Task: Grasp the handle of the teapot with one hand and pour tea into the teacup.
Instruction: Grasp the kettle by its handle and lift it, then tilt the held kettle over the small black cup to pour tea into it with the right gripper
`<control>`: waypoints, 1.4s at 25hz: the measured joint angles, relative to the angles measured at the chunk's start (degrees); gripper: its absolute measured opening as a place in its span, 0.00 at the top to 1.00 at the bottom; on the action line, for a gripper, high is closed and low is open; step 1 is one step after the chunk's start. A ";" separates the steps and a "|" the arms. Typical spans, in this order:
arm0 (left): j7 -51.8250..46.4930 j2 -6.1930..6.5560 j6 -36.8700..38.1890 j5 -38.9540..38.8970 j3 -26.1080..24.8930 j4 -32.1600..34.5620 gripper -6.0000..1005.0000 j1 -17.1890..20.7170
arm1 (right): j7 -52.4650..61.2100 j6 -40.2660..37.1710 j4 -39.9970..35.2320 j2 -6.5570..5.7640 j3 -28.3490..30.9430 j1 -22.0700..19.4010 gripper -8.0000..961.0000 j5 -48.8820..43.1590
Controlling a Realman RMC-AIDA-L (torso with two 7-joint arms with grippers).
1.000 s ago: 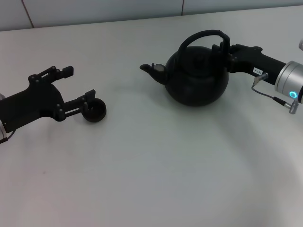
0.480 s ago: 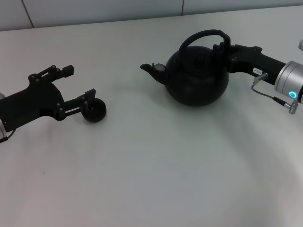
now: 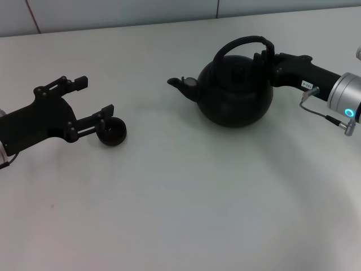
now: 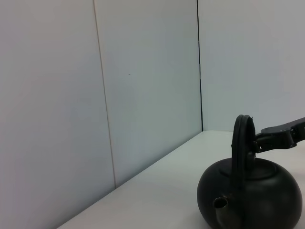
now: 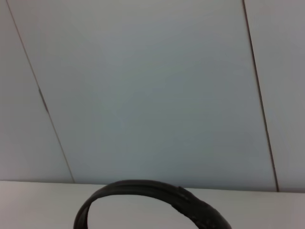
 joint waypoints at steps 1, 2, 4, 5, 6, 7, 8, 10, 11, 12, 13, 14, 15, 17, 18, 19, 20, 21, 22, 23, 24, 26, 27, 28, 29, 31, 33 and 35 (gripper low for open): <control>0.00 0.00 0.00 0.00 0.00 0.00 0.19 0.00 | 0.00 0.00 -0.12 0.00 0.00 0.00 0.81 0.00; 0.00 -0.01 0.00 0.00 0.00 0.00 0.19 0.00 | 0.00 -0.01 -0.20 0.00 0.00 0.01 0.81 -0.01; 0.00 -0.02 0.00 0.00 0.00 0.02 0.19 0.00 | 0.00 -0.15 -0.39 0.00 0.01 0.20 0.81 -0.01; 0.00 -0.03 0.00 0.00 0.00 0.05 0.19 0.00 | 0.00 -0.32 -0.49 0.00 0.00 0.30 0.82 -0.01; 0.00 -0.02 -0.01 0.00 0.00 0.09 0.19 0.00 | 0.00 -0.63 -0.63 0.00 0.01 0.37 0.82 -0.01; 0.00 -0.03 0.00 0.00 0.00 0.11 0.19 0.00 | 0.00 -1.07 -0.80 0.00 0.03 0.43 0.82 0.00; 0.00 -0.03 -0.02 0.00 0.00 0.13 0.19 0.00 | -0.01 -1.60 -0.93 0.00 0.10 0.47 0.82 0.01; 0.00 -0.03 -0.15 0.00 0.00 0.15 0.19 -0.01 | -0.33 -2.74 -1.21 0.00 0.33 0.53 0.82 0.27; 0.00 -0.03 -0.20 0.00 0.00 0.17 0.19 -0.02 | -0.61 -3.07 -1.39 0.00 0.33 0.53 0.82 0.67; 0.00 -0.03 -0.26 0.00 0.00 0.17 0.19 -0.02 | -0.73 -3.34 -1.54 0.00 0.28 0.53 0.82 1.10; 0.00 -0.02 -0.37 0.00 0.00 0.17 0.19 -0.05 | -0.76 -3.47 -1.65 -0.01 0.16 0.53 0.82 1.45; 0.00 0.00 -0.46 0.00 0.00 0.18 0.19 -0.08 | -0.77 -3.58 -1.70 -0.01 0.10 0.52 0.82 1.63; 0.00 0.02 -0.59 0.00 0.00 0.18 0.19 -0.10 | -0.77 -3.62 -1.70 -0.01 0.08 0.52 0.82 1.65; 0.04 0.04 -0.77 0.00 0.00 0.18 0.19 -0.18 | -0.77 -3.62 -1.71 -0.01 0.07 0.52 0.82 1.68; 0.08 0.05 -0.80 0.00 0.00 0.18 0.19 -0.20 | -0.77 -3.62 -1.71 0.00 0.07 0.52 0.82 1.69; 0.12 0.06 -0.84 0.00 0.00 0.18 0.19 -0.23 | -0.77 -3.62 -1.70 -0.01 0.06 0.52 0.82 1.70; 0.16 0.06 -0.90 0.00 0.00 0.18 0.19 -0.26 | -0.77 -3.65 -1.67 -0.01 0.05 0.52 0.82 1.70; 0.21 0.06 -0.98 0.00 0.00 0.18 0.19 -0.29 | -0.77 -3.71 -1.66 -0.01 0.05 0.52 0.82 1.71; 0.23 0.06 -1.05 0.00 0.00 0.18 0.19 -0.32 | -0.77 -3.76 -1.63 -0.01 0.04 0.53 0.82 1.72; 0.26 0.07 -1.10 0.00 0.00 0.18 0.19 -0.37 | -0.77 -3.78 -1.63 -0.01 0.03 0.53 0.82 1.74; 0.28 0.07 -1.13 0.00 0.00 0.18 0.19 -0.41 | -0.77 -3.78 -1.63 0.00 0.03 0.54 0.82 1.78; 0.28 0.07 -1.15 0.00 0.00 0.18 0.19 -0.43 | -0.77 -3.79 -1.65 0.04 0.01 0.66 0.82 2.02; 0.28 0.07 -1.16 0.00 0.00 0.18 0.19 -0.44 | -0.77 -3.82 -1.66 0.05 0.01 0.81 0.82 2.16; 0.27 0.07 -1.16 0.00 0.00 0.18 0.19 -0.41 | -0.77 -3.84 -1.66 0.05 0.01 0.93 0.82 2.28; 0.22 0.07 -1.15 0.00 0.00 0.20 0.19 -0.36 | -0.77 -3.90 -1.67 0.06 0.00 1.08 0.82 2.34; 0.09 0.07 -1.11 0.00 0.00 0.54 0.19 -0.10 | -0.77 -4.02 -1.67 0.07 0.00 1.45 0.82 2.36; 0.03 0.07 -1.05 -0.01 0.00 1.02 0.19 0.28 | -0.77 -4.16 -1.66 0.08 0.00 1.79 0.82 2.38; 0.02 0.07 -0.97 -0.10 0.00 1.42 0.19 0.69 | -0.76 -4.40 -1.68 0.09 0.00 2.18 0.82 2.38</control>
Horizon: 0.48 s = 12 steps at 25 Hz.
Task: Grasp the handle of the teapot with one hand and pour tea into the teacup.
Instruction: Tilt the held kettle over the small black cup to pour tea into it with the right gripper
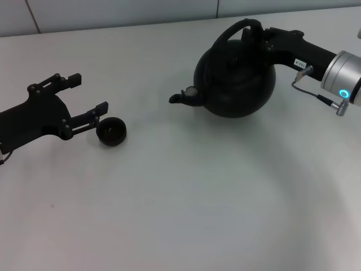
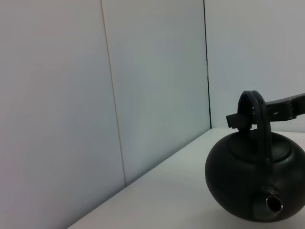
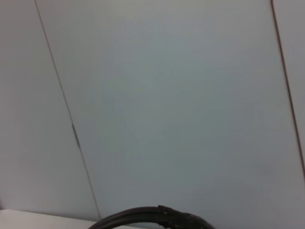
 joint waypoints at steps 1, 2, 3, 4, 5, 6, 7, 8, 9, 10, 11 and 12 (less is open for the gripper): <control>0.00 0.00 0.07 -0.19 0.00 0.14 0.19 0.23 | 0.00 -0.14 -0.02 0.00 0.00 0.17 0.82 0.00; -0.01 0.00 0.16 -0.38 0.00 0.21 0.19 0.47 | 0.01 -0.27 -0.04 0.00 0.00 0.37 0.82 0.01; -0.01 0.00 0.20 -0.56 0.00 0.23 0.19 0.65 | 0.01 -0.35 -0.05 0.00 0.01 0.61 0.82 0.01; -0.01 0.00 0.31 -0.80 0.00 0.24 0.19 0.85 | 0.01 -0.41 -0.05 0.00 0.01 0.87 0.82 0.01; -0.02 -0.01 0.44 -0.99 0.00 0.24 0.19 1.07 | 0.01 -0.43 -0.04 0.00 0.01 1.09 0.82 0.02; -0.02 -0.01 0.61 -1.19 0.00 0.24 0.19 1.30 | 0.02 -0.44 0.00 0.00 0.01 1.35 0.82 0.02; -0.01 -0.01 0.80 -1.36 0.00 0.24 0.19 1.47 | 0.03 -0.44 0.07 0.00 0.01 1.65 0.82 0.02; 0.02 0.00 0.99 -1.51 0.00 0.25 0.19 1.73 | 0.05 -0.43 0.15 0.00 0.00 1.99 0.82 0.02; 0.04 0.00 1.11 -1.53 0.00 0.24 0.19 1.84 | 0.07 -0.29 0.27 0.00 0.01 2.64 0.82 0.02; 0.08 0.03 1.35 -1.58 0.00 0.25 0.19 2.10 | 0.07 -0.29 0.27 0.00 0.01 2.64 0.82 0.02; 0.09 0.05 1.48 -1.58 0.00 0.26 0.19 2.21 | 0.07 -0.19 0.33 0.00 0.01 2.94 0.82 0.02; 0.12 0.06 1.71 -1.58 0.00 0.28 0.19 2.39 | 0.07 -0.10 0.36 0.00 0.01 3.27 0.82 0.02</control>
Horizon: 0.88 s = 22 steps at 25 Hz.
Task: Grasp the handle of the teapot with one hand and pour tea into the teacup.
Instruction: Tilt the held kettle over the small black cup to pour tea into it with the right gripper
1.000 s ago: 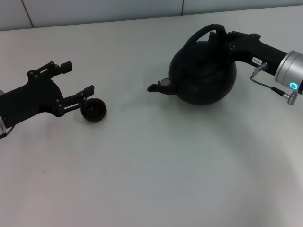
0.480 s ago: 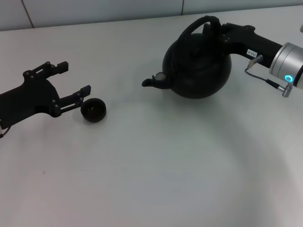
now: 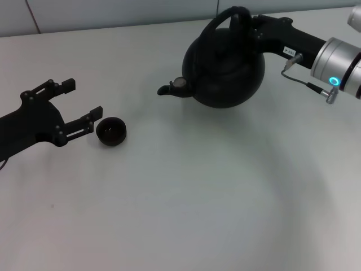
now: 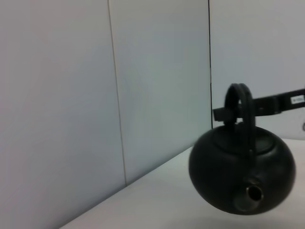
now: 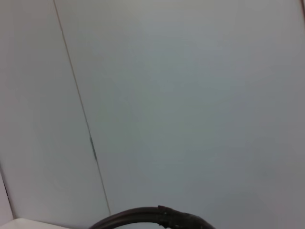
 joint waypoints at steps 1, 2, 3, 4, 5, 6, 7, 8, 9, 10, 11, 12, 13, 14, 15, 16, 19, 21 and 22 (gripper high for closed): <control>0.05 0.00 0.41 0.00 0.00 0.02 0.19 0.28 | 0.01 0.07 0.01 0.00 0.00 0.26 0.82 -0.02; 0.09 0.01 0.79 0.00 0.00 0.05 0.19 0.54 | 0.02 0.21 0.03 -0.03 0.00 0.79 0.82 -0.09; 0.10 0.01 1.07 0.00 0.00 0.14 0.19 0.81 | 0.02 0.21 0.03 -0.03 0.00 0.79 0.82 -0.09; 0.10 0.02 1.24 0.00 0.01 0.27 0.19 1.08 | 0.02 0.24 0.06 -0.03 0.00 1.03 0.82 -0.13; 0.10 0.02 1.35 0.00 0.00 0.38 0.19 1.35 | 0.02 0.28 0.08 -0.04 0.00 1.26 0.82 -0.16; 0.10 0.02 1.51 0.00 0.00 0.65 0.19 1.70 | 0.03 0.39 0.13 -0.04 -0.01 1.56 0.82 -0.22; 0.10 0.02 1.79 0.00 0.00 1.03 0.19 2.25 | 0.04 0.63 0.21 -0.05 -0.21 1.88 0.82 -0.23; 0.10 0.02 1.79 0.00 0.00 1.03 0.19 2.25 | 0.04 0.94 0.31 -0.06 -0.58 2.19 0.82 -0.23; 0.10 0.00 2.02 0.00 0.00 1.25 0.19 2.60 | 0.07 1.38 0.41 -0.06 -1.10 2.42 0.82 -0.21; 0.03 -0.01 2.48 0.00 0.00 1.49 0.19 3.10 | 0.11 1.89 0.50 -0.07 -1.82 2.71 0.82 -0.15; 0.02 -0.02 2.64 0.00 0.00 1.52 0.19 3.22 | 0.15 2.45 0.60 -0.07 -2.61 3.04 0.82 -0.09; 0.00 -0.02 2.87 0.00 0.00 1.56 0.19 3.41 | 0.16 3.03 0.74 -0.06 -3.48 3.61 0.82 -0.05; -0.01 -0.03 3.43 0.00 0.00 1.60 0.19 3.77 | 0.16 3.17 0.82 -0.04 -3.76 3.89 0.82 -0.03; -0.01 -0.03 3.63 0.00 0.00 1.61 0.19 3.91 | 0.15 3.20 0.94 -0.02 -3.98 4.21 0.82 -0.03; -0.01 -0.05 3.93 0.01 0.00 1.64 0.19 4.11 | 0.14 3.22 1.00 0.00 -4.15 4.47 0.82 -0.02; -0.01 -0.05 3.93 0.01 0.00 1.64 0.19 4.11 | 0.14 3.22 1.00 0.00 -4.15 4.47 0.82 -0.02; -0.06 -0.06 4.50 0.01 0.00 1.70 0.19 4.44 | 0.13 3.29 1.17 0.00 -4.98 5.38 0.82 0.00; -0.09 -0.07 5.22 0.01 0.00 1.79 0.19 4.83 | 0.12 3.34 1.33 0.00 -5.49 5.95 0.82 0.00; -0.09 -0.07 5.37 0.02 0.00 1.82 0.19 4.91 | 0.13 3.74 1.52 0.00 -6.11 6.47 0.82 0.00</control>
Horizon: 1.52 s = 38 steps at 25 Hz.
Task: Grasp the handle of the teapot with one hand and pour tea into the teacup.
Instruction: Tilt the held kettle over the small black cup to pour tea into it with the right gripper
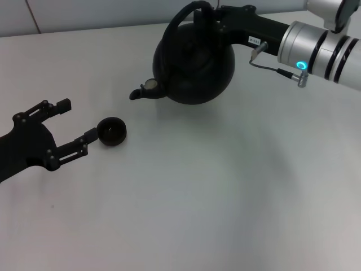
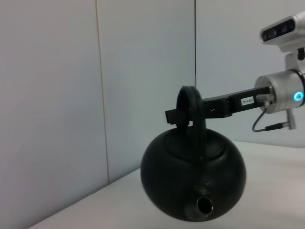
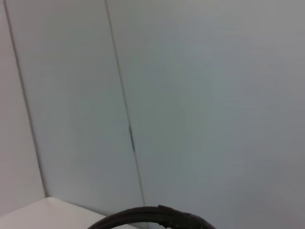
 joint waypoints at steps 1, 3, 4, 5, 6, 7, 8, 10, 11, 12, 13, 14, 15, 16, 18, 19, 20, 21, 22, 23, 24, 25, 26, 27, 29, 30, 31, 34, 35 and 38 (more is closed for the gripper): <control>0.00 0.00 0.24 0.00 0.00 0.12 0.19 0.23 | 0.00 0.00 0.00 0.00 0.00 0.00 0.82 0.00; -0.02 0.03 0.58 0.00 0.00 0.16 0.19 0.60 | 0.17 1.68 0.07 0.00 -1.80 0.56 0.82 0.00; -0.02 0.03 0.58 0.00 0.00 0.16 0.19 0.60 | 0.17 1.68 0.07 0.00 -1.80 0.56 0.82 0.00; -0.02 0.05 0.86 0.00 0.00 0.16 0.19 0.80 | 0.24 2.38 0.09 0.00 -2.62 0.91 0.82 0.00; -0.02 0.05 0.86 0.00 0.00 0.16 0.19 0.80 | 0.24 2.38 0.09 0.00 -2.62 0.91 0.82 0.00; -0.03 0.05 0.95 0.00 0.00 0.16 0.19 0.87 | 0.24 2.54 0.11 0.00 -2.82 1.06 0.82 0.00; -0.04 0.07 0.99 0.00 0.00 0.16 0.19 0.95 | 0.19 2.60 0.14 0.00 -2.86 1.26 0.82 0.00; -0.04 0.08 1.04 0.00 0.00 0.16 0.19 1.03 | 0.18 2.61 0.16 0.00 -2.88 1.50 0.82 0.00; -0.04 0.08 1.04 0.00 0.00 0.16 0.19 1.03 | 0.18 2.61 0.16 0.00 -2.88 1.50 0.82 0.00; -0.04 0.08 1.07 0.00 0.00 0.16 0.19 1.05 | 0.17 2.61 0.22 0.00 -2.90 1.62 0.82 0.00; -0.05 0.09 1.10 0.00 0.00 0.16 0.19 1.10 | 0.09 2.61 0.72 0.00 -2.94 2.04 0.82 0.00; -0.05 0.09 1.10 0.00 0.00 0.16 0.19 1.10 | 0.09 2.61 0.72 0.00 -2.94 2.04 0.82 0.00; -0.02 0.09 1.13 0.00 0.01 0.16 0.19 1.15 | 0.04 2.61 1.31 0.00 -2.95 2.53 0.82 -0.04; -0.02 0.09 1.13 0.00 0.01 0.16 0.19 1.15 | 0.04 2.61 1.31 0.00 -2.95 2.53 0.82 -0.04; 0.16 0.09 1.18 0.00 0.14 0.16 0.19 1.24 | 0.03 2.66 1.53 0.00 -3.32 2.93 0.82 -0.21; 0.16 0.09 1.18 0.00 0.14 0.16 0.19 1.24 | 0.03 2.66 1.53 0.00 -3.32 2.93 0.82 -0.21; 0.30 0.09 1.21 0.00 0.15 0.16 0.19 1.32 | 0.02 3.09 1.56 0.00 -4.00 3.09 0.82 -0.17; 0.30 0.09 1.21 0.00 0.15 0.16 0.19 1.32 | 0.02 3.09 1.56 0.00 -4.00 3.09 0.82 -0.17; 0.35 0.08 1.23 0.00 0.14 0.16 0.19 1.42 | 0.01 3.42 1.56 0.00 -4.41 3.20 0.82 -0.13; 0.35 0.08 1.23 0.00 0.14 0.16 0.19 1.42 | 0.00 3.89 1.56 0.00 -4.89 3.39 0.82 -0.08; 0.35 0.08 1.23 0.00 0.14 0.16 0.19 1.42 | 0.00 3.89 1.56 0.00 -4.89 3.39 0.82 -0.08; 0.44 0.04 1.47 0.00 0.08 0.16 0.19 1.62 | 0.00 3.98 1.54 0.00 -5.01 3.48 0.82 -0.07; 0.45 0.04 1.61 0.00 0.05 0.16 0.19 1.71 | 0.00 3.98 1.54 0.00 -5.01 3.48 0.82 -0.07; 0.46 0.03 1.70 0.00 0.02 0.16 0.19 1.80 | 0.00 3.99 1.48 0.00 -5.02 3.50 0.82 -0.07; 0.47 0.00 1.85 0.00 0.00 0.16 0.19 2.21 | -0.02 4.02 1.20 0.04 -5.41 3.65 0.82 -0.04; 0.47 0.00 1.85 0.00 0.00 0.16 0.19 2.21 | -0.02 4.02 1.20 0.04 -5.41 3.65 0.82 -0.04; 0.48 0.00 1.90 0.00 0.00 0.16 0.19 2.25 | -0.03 4.05 1.17 0.04 -5.52 3.75 0.82 -0.04; 0.49 0.00 2.18 0.00 0.00 0.16 0.19 2.34 | -0.07 4.12 1.15 0.05 -5.57 4.06 0.82 -0.02; 0.51 0.00 2.34 0.00 0.00 0.16 0.19 2.37 | -0.11 4.17 1.15 0.07 -5.58 4.26 0.82 -0.01; 0.55 0.04 2.78 0.00 0.00 0.16 0.19 2.48 | -0.13 4.26 1.12 0.09 -5.59 4.47 0.82 -0.01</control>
